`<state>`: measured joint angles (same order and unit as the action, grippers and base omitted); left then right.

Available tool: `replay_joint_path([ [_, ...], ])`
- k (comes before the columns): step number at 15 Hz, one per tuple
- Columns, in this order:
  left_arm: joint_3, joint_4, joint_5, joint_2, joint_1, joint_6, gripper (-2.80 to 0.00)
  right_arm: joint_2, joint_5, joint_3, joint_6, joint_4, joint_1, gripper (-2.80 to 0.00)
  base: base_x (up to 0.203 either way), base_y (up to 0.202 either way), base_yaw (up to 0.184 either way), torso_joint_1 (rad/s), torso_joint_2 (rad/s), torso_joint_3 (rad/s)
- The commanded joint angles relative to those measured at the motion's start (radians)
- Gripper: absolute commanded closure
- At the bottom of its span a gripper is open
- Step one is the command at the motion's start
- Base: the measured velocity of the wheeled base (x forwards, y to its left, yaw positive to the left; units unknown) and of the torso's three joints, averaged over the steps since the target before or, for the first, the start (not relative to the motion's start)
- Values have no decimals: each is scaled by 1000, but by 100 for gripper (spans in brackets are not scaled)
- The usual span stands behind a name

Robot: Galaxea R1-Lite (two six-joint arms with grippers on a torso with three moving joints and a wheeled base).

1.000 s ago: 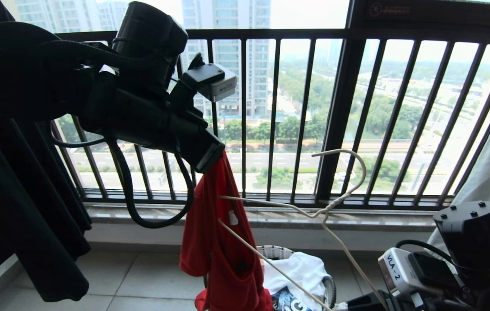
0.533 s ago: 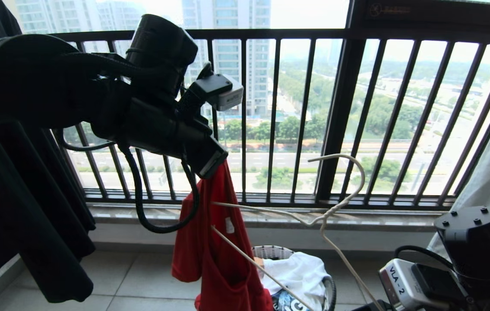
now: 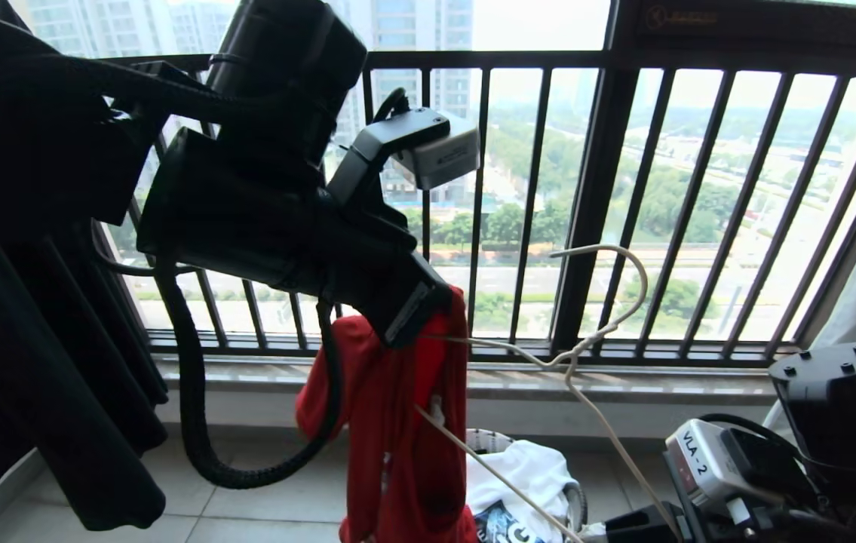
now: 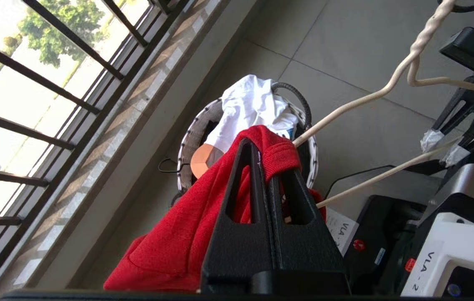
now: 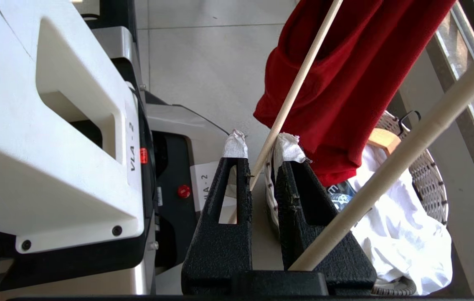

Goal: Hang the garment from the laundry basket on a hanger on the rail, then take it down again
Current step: Hang the clothes on the clothes rack

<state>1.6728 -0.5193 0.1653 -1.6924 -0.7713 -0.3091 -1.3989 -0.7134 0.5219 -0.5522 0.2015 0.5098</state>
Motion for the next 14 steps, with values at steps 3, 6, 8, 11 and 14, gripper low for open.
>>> replay_joint_path([
  [3, -12, -45, 10, 52, -77, -4, 0, 3, -11, 17, 32, 1, -19, 0, 0, 0, 0, 0, 0, 0],
  [6, -35, -45, 20, 63, -129, -5, 0, -11, -51, 15, 34, 1, -20, 0, 0, 0, 0, 0, 0, 0],
  [8, -36, -45, 20, 64, -152, -4, 0, -13, -78, 23, 64, 1, -24, 0, 0, 0, 0, 0, 0, 0],
  [11, -57, -43, 14, 75, -161, -16, 0, -11, -112, 23, 86, 1, -24, 0, 0, 0, 0, 0, 0, 0],
  [14, -51, -41, 11, 75, -161, -31, 0, -15, -139, 20, 87, -2, -14, 0, 0, 0, 0, 0, 0, 0],
])
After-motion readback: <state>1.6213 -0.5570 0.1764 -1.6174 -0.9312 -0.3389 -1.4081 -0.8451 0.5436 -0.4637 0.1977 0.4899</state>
